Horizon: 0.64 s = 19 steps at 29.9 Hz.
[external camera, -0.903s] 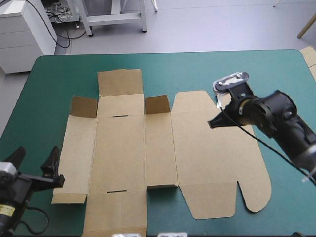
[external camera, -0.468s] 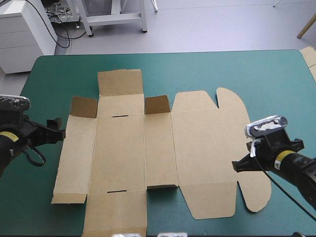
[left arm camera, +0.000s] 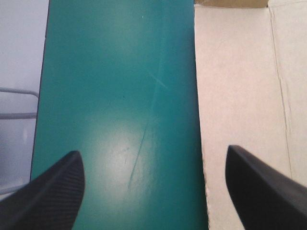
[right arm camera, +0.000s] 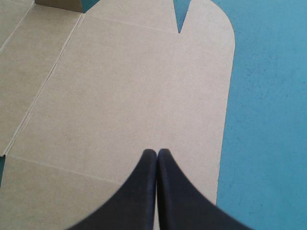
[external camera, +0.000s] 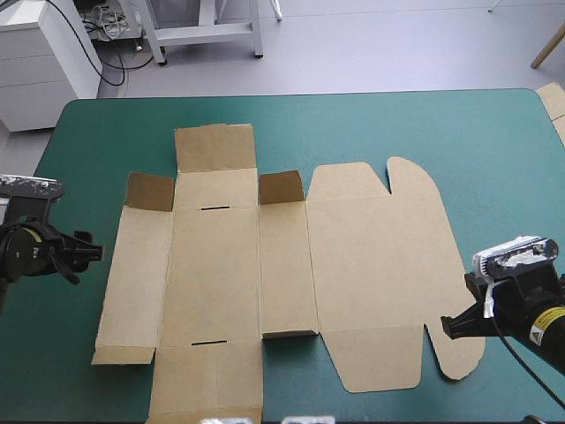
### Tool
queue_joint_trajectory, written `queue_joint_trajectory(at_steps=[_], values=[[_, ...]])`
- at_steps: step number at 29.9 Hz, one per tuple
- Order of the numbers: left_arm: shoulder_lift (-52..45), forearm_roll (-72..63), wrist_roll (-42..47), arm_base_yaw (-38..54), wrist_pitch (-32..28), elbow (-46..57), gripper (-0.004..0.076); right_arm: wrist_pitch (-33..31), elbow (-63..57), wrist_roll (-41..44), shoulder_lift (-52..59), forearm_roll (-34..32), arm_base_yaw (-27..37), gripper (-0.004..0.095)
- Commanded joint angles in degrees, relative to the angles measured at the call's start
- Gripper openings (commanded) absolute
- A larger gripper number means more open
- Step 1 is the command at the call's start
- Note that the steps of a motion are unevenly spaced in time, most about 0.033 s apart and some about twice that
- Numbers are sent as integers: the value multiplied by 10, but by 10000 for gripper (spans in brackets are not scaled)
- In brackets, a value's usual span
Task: Fold the box
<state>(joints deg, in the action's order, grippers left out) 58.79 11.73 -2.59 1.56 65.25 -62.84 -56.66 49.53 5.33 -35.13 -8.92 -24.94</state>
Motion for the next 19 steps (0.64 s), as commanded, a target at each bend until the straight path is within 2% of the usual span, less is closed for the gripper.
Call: queue_joint_trajectory(at_steps=[1,5,9,13,19], values=[[11,11,8,0,13,-20,573,25,14,-10,0,-5,2,-21],[47,-63,-22,49,22,-21,573,25,14,-15,0,-3,2,-21],[83,-233,-125,170,46,-21,573,22,14,-18,0,2,2,-21],[106,-347,-176,261,61,-3,571,22,14,-18,0,8,2,-21],[112,-332,-184,279,44,93,571,27,14,-20,0,9,2,-21]])
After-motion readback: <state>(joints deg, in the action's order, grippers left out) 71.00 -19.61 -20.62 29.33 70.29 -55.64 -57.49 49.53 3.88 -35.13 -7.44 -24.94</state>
